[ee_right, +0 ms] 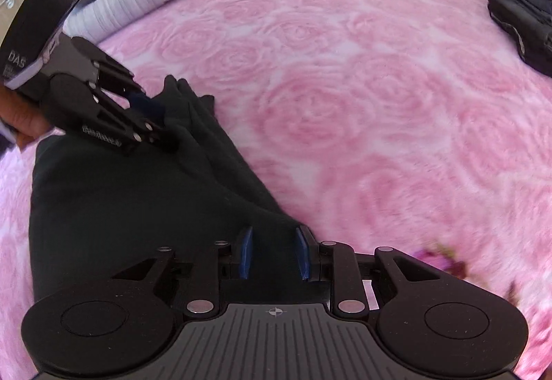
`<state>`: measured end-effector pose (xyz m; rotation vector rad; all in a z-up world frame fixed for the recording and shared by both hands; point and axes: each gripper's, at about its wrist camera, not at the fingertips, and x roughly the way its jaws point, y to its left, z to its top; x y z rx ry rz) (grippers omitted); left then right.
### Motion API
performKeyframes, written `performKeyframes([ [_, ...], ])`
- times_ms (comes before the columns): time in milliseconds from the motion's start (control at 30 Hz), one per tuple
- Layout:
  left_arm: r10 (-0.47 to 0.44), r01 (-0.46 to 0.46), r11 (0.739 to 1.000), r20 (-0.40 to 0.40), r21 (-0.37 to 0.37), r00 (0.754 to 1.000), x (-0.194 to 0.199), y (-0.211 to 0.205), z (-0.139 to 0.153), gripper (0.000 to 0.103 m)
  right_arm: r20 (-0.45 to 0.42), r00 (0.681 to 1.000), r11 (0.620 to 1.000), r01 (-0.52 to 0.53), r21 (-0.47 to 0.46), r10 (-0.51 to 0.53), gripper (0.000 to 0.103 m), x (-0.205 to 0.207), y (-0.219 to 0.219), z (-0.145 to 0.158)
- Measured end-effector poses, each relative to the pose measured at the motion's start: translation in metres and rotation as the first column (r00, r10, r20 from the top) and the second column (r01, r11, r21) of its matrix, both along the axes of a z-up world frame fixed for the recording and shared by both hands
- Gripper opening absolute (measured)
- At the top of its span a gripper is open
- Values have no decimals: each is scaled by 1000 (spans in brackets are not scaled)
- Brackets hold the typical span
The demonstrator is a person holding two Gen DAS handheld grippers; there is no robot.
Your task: Fold clothes
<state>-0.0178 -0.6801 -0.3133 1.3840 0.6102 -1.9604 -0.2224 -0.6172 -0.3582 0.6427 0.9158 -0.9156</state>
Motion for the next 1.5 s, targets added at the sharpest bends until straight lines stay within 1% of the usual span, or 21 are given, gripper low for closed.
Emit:
performKeyframes([
  [33,-6,6,1000,4,-6,1000,0,2,2,34,-39,999,999,26,-20,-27,26,-4,0,3],
  [100,-32,34,998,44,-45,999,0,13,12,30,-54,993,995,100,-13,-101,26,-15,0,11],
  [133,-45,49,996,56,-72,997,0,20,19,29,-69,991,993,112,-27,-114,26,-19,2,17],
  [167,-51,56,994,56,-95,997,1,28,26,29,-72,992,994,102,-44,-105,26,-21,6,23],
  [233,-47,48,993,19,-112,999,1,43,40,29,-71,995,996,61,-58,-65,26,-20,16,33],
  [333,-70,65,994,-56,-86,996,-12,62,47,29,-75,997,999,-1,-46,-3,26,-11,29,35],
  [400,-104,100,993,-64,-68,992,-26,70,37,29,-72,997,999,-30,-24,28,26,-2,34,28],
  [500,-96,95,994,-23,-47,995,-42,68,6,29,-45,997,997,-67,38,69,26,9,34,14],
  [567,-63,62,997,-39,-40,997,-44,61,-1,31,-58,995,995,-81,65,85,26,12,32,3],
  [667,-61,60,998,-33,-15,998,-47,55,1,31,-60,993,991,-100,84,106,26,12,27,-8],
  [800,-59,58,998,-40,-16,997,-38,56,8,31,-100,981,986,-160,47,164,26,11,34,-4],
  [900,-37,36,998,-24,-51,999,-25,62,21,31,-154,975,987,-157,19,158,26,11,43,7],
  [967,-24,24,997,-4,-77,1000,-9,72,31,30,-163,974,988,-154,13,154,27,10,50,14],
  [1000,-15,15,996,7,-85,1000,1,77,36,30,-159,975,988,-154,18,155,32,11,54,18],
  [1033,-2,4,996,19,-91,1000,12,84,39,30,-148,976,987,-155,30,158,43,12,59,21],
  [1167,41,-32,994,85,-105,996,58,117,50,30,-118,976,981,-175,78,183,40,23,78,28],
  [1300,83,-65,989,133,-134,988,98,153,55,30,-138,962,971,-231,59,237,41,50,103,28],
  [1333,69,-48,988,143,-144,987,105,163,55,30,-154,955,968,-249,41,252,46,59,111,29],
  [1367,54,-30,988,154,-154,987,112,174,54,30,-166,951,965,-263,17,263,63,67,119,31],
  [1433,-7,41,982,186,-183,983,119,195,52,30,-182,945,960,-280,-21,272,81,81,135,34],
  [1500,-100,153,964,237,-218,966,122,216,47,31,-201,940,956,-289,-41,275,81,95,152,37],
])
